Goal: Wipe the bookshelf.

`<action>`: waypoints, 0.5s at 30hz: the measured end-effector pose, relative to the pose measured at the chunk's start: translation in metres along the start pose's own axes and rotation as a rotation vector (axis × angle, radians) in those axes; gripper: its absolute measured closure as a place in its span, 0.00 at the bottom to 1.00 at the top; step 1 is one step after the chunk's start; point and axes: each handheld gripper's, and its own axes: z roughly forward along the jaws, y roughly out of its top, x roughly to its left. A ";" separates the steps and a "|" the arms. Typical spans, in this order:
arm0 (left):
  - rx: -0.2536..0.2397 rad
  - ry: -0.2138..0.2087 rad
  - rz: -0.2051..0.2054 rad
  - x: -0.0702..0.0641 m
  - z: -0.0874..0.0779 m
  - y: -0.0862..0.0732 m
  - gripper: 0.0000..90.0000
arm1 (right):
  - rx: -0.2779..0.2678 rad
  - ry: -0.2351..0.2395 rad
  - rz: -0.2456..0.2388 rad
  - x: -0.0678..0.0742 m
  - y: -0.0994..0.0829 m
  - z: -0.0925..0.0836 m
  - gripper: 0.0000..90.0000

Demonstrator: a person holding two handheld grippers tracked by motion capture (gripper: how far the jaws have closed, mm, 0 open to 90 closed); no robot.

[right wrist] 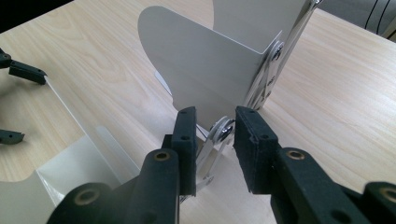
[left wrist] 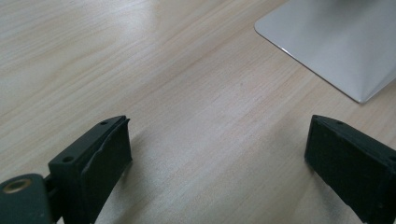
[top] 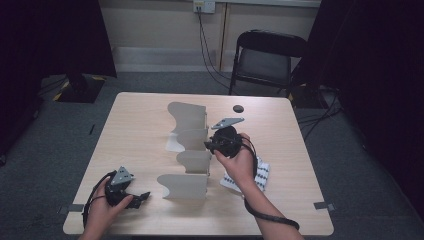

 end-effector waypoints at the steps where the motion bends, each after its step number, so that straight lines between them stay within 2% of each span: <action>1: 0.000 -0.001 0.000 0.000 0.000 0.000 0.07 | 0.002 0.000 0.003 -0.001 0.000 0.000 0.78; 8: -0.002 0.001 0.000 0.000 0.000 0.000 0.07 | -0.009 0.002 -0.003 -0.002 -0.002 -0.002 0.79; 10: 0.000 0.000 0.000 0.000 0.000 0.000 0.07 | -0.001 -0.002 -0.024 -0.002 -0.001 -0.002 0.79; 15: -0.001 0.001 0.004 0.000 0.000 0.000 0.07 | 0.000 0.000 -0.017 -0.005 -0.001 -0.003 0.81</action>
